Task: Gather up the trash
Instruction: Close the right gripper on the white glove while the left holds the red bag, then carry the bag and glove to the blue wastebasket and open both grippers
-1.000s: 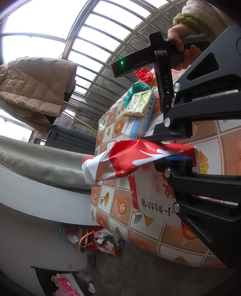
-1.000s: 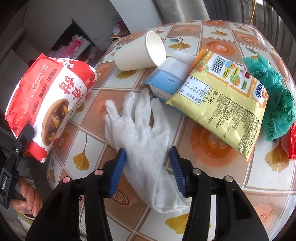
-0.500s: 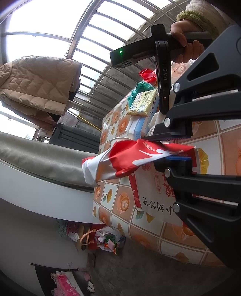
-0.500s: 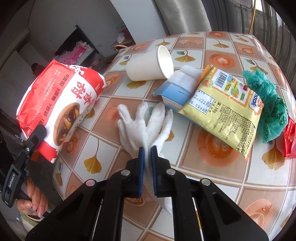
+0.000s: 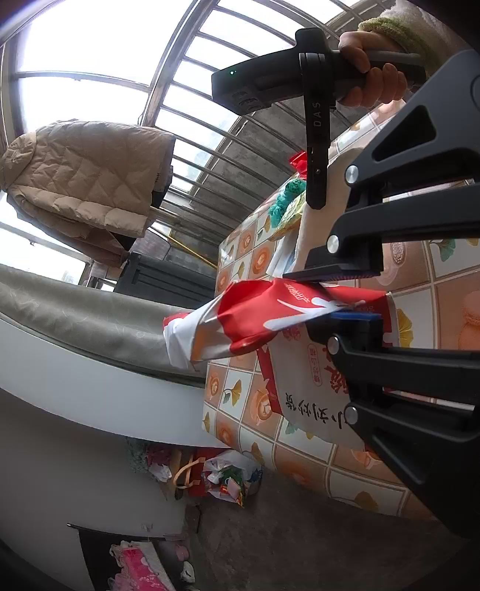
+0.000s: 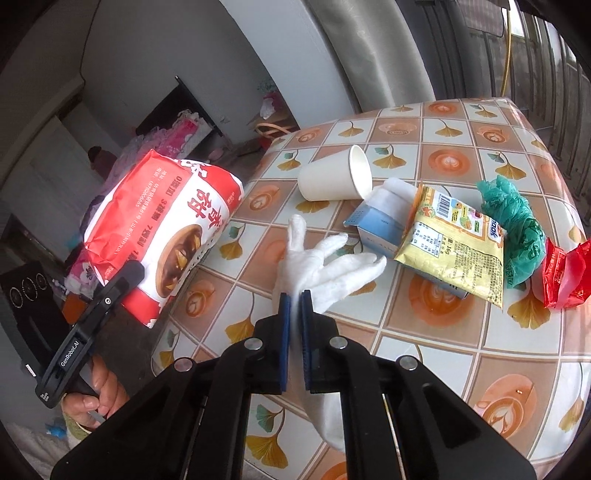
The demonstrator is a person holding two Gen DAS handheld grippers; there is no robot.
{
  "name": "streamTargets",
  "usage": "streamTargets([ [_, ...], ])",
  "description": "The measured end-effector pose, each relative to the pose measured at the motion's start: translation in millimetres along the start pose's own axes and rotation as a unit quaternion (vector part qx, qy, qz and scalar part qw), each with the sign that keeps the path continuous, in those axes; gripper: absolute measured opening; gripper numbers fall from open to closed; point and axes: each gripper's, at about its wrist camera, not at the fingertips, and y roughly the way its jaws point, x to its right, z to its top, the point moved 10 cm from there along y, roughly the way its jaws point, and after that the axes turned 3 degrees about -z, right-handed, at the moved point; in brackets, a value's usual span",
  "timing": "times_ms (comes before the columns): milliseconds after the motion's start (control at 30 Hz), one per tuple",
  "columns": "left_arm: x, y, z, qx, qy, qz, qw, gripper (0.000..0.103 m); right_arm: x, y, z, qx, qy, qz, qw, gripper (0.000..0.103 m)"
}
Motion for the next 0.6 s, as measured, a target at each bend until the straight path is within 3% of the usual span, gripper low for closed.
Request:
streamTargets([
  [267,22,-19,5,0.002,0.008,-0.006,0.9999,0.011,-9,-25,-6,0.013,0.015,0.044,0.999,0.006],
  [600,72,-23,11,-0.001,0.042,-0.041,0.9983,0.011,17,-78,-11,0.06,0.047,0.048,0.996,0.006],
])
